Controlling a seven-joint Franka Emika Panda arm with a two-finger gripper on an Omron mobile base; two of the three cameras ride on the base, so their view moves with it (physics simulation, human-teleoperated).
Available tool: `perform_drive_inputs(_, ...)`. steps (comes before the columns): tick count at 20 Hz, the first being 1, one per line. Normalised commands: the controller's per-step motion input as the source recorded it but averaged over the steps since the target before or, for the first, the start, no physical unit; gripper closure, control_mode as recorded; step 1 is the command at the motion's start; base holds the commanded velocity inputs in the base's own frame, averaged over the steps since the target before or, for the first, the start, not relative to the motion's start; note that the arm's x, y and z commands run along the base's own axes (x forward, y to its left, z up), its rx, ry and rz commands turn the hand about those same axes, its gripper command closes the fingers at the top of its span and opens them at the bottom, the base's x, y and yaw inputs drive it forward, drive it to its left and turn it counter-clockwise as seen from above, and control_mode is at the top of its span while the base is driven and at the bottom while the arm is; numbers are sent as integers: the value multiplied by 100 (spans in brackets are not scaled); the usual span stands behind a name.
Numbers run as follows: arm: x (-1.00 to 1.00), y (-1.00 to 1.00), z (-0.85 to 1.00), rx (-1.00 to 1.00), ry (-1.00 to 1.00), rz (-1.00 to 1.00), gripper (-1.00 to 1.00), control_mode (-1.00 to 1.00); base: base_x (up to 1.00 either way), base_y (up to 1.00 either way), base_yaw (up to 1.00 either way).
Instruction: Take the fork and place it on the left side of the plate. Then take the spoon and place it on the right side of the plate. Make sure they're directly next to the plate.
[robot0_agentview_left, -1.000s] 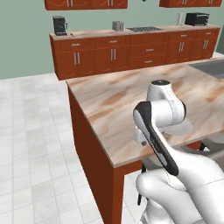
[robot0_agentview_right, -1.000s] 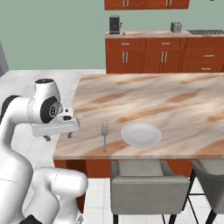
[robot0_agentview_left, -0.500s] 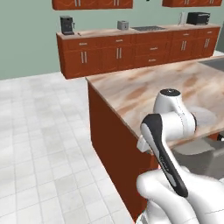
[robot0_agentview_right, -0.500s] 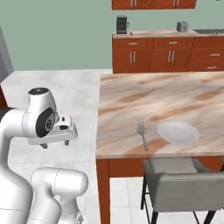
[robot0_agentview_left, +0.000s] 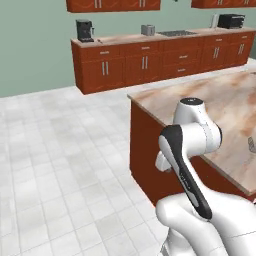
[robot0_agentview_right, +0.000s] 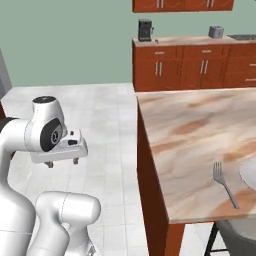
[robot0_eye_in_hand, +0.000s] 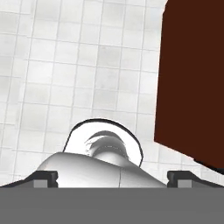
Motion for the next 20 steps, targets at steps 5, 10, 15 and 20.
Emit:
perform_drive_inputs(5, 0, 0, 0, 0, 0, 0, -100, 100, 100, 100, -8)
perform_drive_inputs(10, 0, 0, 0, 0, 0, 0, -100, 100, 100, 99, -4)
perform_drive_inputs(15, 0, 0, 0, 0, 0, 0, -100, 100, 100, 66, -3)
perform_drive_inputs(20, 0, 0, 0, 0, 0, 0, -100, 100, 100, 26, -3)
